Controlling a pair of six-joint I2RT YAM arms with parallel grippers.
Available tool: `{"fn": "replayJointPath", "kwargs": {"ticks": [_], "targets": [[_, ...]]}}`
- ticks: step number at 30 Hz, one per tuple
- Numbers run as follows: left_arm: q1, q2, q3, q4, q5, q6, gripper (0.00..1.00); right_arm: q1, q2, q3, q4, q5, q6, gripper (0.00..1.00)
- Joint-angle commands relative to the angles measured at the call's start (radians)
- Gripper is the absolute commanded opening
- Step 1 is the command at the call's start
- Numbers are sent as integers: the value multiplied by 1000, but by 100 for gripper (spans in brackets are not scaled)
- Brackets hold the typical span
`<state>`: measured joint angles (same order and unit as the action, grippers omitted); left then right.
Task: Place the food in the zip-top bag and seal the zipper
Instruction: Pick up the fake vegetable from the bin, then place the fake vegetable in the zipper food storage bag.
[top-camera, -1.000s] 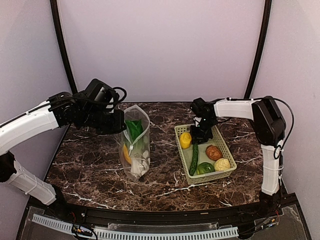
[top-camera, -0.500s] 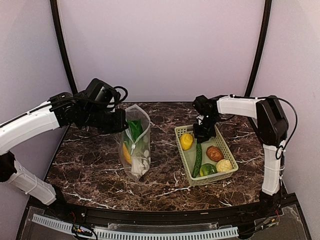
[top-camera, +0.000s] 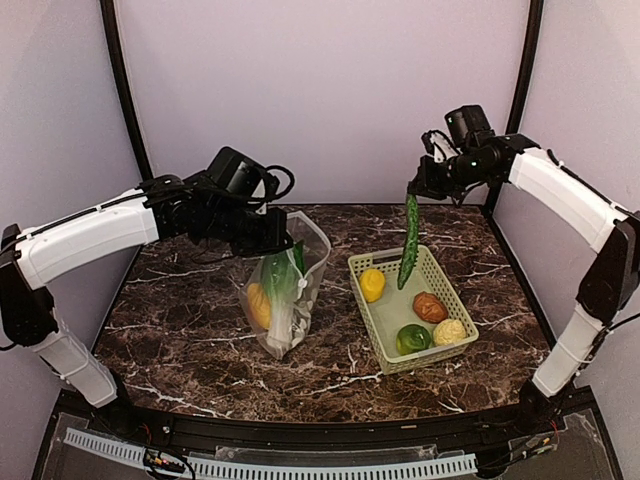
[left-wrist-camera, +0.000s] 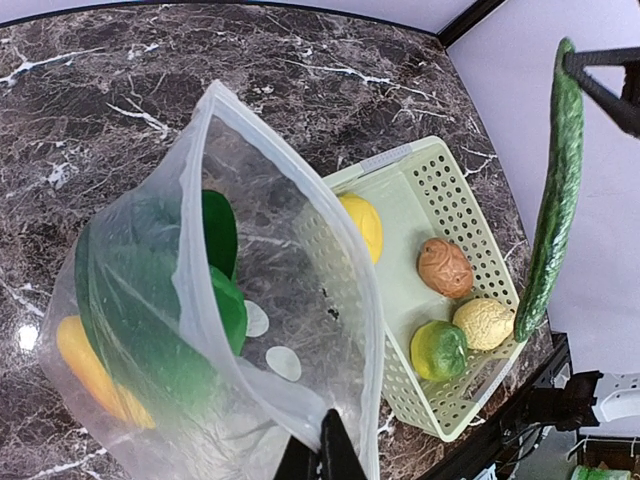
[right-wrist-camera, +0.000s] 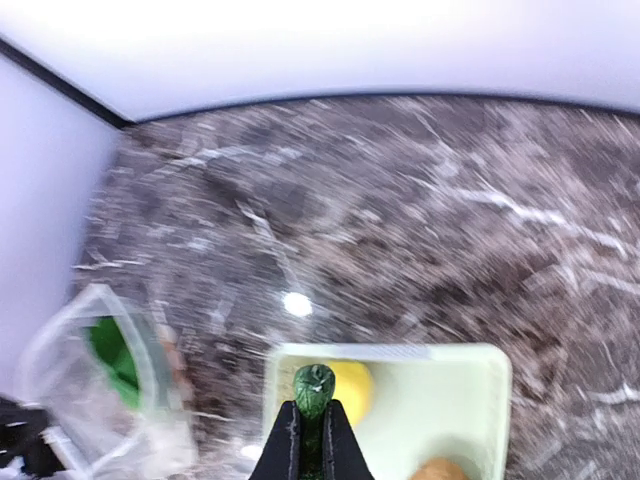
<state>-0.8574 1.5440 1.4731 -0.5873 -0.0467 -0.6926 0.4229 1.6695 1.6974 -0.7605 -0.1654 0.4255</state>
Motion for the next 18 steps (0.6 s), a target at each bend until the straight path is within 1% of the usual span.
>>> {"fn": "replayJointPath", "kwargs": {"ticks": [1, 3, 6, 8, 13, 18], "targets": [[-3, -5, 33, 37, 38, 16, 1, 15, 7, 87, 186, -245, -23, 0], [-3, -6, 35, 43, 44, 12, 1, 22, 24, 110, 248, -282, -7, 0], [-5, -13, 33, 44, 44, 6, 1, 45, 67, 184, 298, -294, 14, 0], [-4, -17, 28, 44, 68, 1, 1, 74, 97, 220, 323, -288, 34, 0], [-5, -31, 11, 50, 70, -10, 1, 147, 169, 277, 388, -242, 45, 0], [-5, -41, -13, 59, 59, -19, 1, 183, 240, 301, 454, -180, 94, 0]]}}
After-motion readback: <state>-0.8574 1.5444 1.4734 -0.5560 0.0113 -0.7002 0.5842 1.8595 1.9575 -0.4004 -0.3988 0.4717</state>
